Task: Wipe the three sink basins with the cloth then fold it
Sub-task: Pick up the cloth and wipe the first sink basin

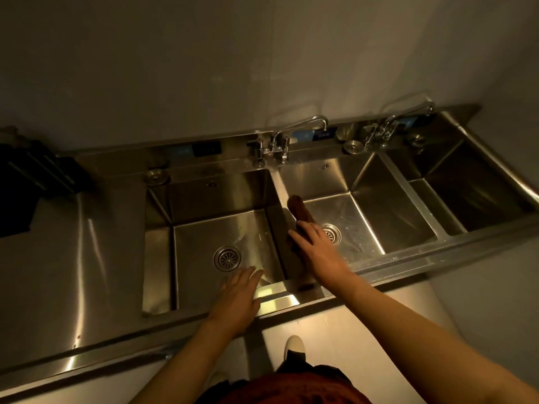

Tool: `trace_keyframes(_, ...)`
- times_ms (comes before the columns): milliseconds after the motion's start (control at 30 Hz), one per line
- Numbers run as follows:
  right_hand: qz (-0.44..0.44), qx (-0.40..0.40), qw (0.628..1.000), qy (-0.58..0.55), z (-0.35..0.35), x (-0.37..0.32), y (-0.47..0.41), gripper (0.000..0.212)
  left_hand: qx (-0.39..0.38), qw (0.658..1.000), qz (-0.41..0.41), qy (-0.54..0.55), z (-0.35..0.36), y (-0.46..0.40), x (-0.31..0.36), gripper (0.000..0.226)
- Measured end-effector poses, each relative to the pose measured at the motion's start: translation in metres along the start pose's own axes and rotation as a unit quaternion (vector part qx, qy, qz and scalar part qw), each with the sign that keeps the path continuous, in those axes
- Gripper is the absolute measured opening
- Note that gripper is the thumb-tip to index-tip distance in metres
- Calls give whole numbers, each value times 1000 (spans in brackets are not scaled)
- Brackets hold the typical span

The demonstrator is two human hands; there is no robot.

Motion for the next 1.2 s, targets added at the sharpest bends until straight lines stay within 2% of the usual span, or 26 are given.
trace_keyframes(100, 61, -103, 991, -58, 59, -2, 37, 74, -15, 1000, 9, 2, 8, 9, -6, 69)
trace_keyframes(167, 89, -143, 984, -58, 88, -5, 58, 71, -28, 1000, 14, -3, 15, 14, -13, 69)
trace_keyframes(300, 120, -107, 986, -35, 95, -8, 67, 74, -49, 998, 30, -22, 23, 20, -21, 66)
trace_keyframes(433, 149, -74, 984, -65, 88, -11, 62, 82, -57, 996, 54, -28, 24, 21, -19, 64)
trace_keyframes(533, 168, -85, 979, -73, 93, -8, 56, 85, -72, 994, 68, -38, 23, 17, -10, 62)
trace_keyframes(667, 165, -100, 979, -68, 107, -5, 41, 76, -85, 991, 83, -57, 27, 5, 0, 60)
trace_keyframes(900, 93, -119, 987, -46, 103, 25, -10, 70, -120, 977, 115, -132, 32, -36, 23, 65)
trace_keyframes(1133, -21, -138, 989, -49, 83, 62, -72, 69, -135, 973, 121, -146, 27, -89, 47, 64)
trace_keyframes(1200, -45, -139, 988, -41, 77, 69, -93, 71, -115, 977, 121, -136, 24, -103, 54, 65)
Point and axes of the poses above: each hand's wrist, its own y-axis away from the middle knuckle, its own z-axis out of the palm, x = y × z, the point moved 4 cm from there along -y, towards the middle knuckle, and after that the axes turned 10 degrees about -x, right-handed, at the moved point
